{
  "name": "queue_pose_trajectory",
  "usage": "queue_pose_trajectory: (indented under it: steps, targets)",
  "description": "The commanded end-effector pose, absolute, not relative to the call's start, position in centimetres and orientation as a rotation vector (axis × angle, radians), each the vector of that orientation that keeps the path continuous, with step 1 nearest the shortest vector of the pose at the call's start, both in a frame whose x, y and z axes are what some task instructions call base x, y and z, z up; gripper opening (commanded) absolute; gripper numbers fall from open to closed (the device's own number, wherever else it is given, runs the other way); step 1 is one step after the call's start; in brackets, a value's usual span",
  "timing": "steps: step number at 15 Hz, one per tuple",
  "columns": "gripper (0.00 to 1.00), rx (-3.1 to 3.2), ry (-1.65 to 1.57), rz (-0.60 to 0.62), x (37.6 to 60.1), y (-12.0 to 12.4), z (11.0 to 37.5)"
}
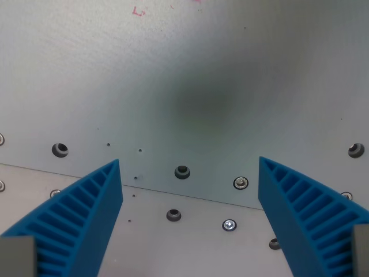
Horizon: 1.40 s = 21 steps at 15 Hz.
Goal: Rotate around base positive x
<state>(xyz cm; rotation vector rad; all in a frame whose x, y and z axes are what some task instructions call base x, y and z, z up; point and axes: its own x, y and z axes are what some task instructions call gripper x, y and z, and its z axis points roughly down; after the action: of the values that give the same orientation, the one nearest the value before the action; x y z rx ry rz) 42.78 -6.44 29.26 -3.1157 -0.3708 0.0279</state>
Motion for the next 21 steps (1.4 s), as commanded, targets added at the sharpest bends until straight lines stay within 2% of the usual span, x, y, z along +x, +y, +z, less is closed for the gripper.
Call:
queue_pose_trajectory:
  steps: [1, 21]
  targets:
    - [1.00, -3.106, -0.370, 0.014, 42.79, -6.44, 29.58]
    - [1.00, -2.875, -0.346, -0.025, 42.79, -6.44, 29.58]
